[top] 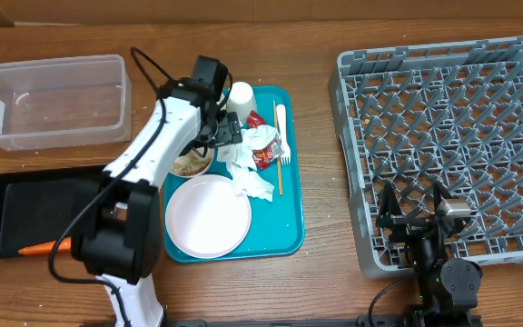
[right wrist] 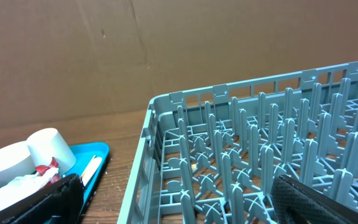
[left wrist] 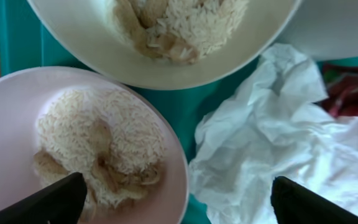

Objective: Sort waste into correct bins and load items into the dishwasher rack
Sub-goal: 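Grasp the rim of the front white bowl with the left gripper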

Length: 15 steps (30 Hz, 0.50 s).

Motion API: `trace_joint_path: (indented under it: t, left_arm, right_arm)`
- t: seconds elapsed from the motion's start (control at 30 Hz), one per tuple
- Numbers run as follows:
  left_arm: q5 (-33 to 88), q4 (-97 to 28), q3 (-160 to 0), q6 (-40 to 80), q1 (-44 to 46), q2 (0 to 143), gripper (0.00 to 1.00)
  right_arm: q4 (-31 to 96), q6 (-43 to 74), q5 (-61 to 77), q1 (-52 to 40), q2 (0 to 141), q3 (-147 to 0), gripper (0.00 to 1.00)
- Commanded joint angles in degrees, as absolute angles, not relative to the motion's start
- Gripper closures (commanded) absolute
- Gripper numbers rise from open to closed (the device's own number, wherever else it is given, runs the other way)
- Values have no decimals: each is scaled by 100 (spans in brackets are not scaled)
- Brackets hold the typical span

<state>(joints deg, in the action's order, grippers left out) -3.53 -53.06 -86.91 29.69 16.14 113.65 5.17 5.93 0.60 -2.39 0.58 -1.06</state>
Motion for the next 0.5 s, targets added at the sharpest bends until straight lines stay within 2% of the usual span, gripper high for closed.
trace_joint_path:
  t: [0.0,0.2,0.23,0.3,0.4,0.47]
  left_arm:
    - [-447,-5304,-8705,2825,1594,11699,9]
    - [-469,-5332,-8718,2825,1594,11747,43]
    - [-469,-5360,-8718,2823,1594,11747,52]
    - [-497,-5393,-8718,2823,1594,11747,61]
    - [-508,-5393,-8718,2777,1594,11743,61]
    - [-510,-5404,-8718,2694,1594,11743,65]
  right_arm:
    - [482,554,3,-250,16,-47,0]
    - [482,554,5,-250,16,-47,0]
    - [482,554,3,-250,16,-47,0]
    - [482,554,3,-250,16,-47,0]
    - [482,554,3,-250,16,-47,0]
    - [482,554,3,-250,16,-47,0]
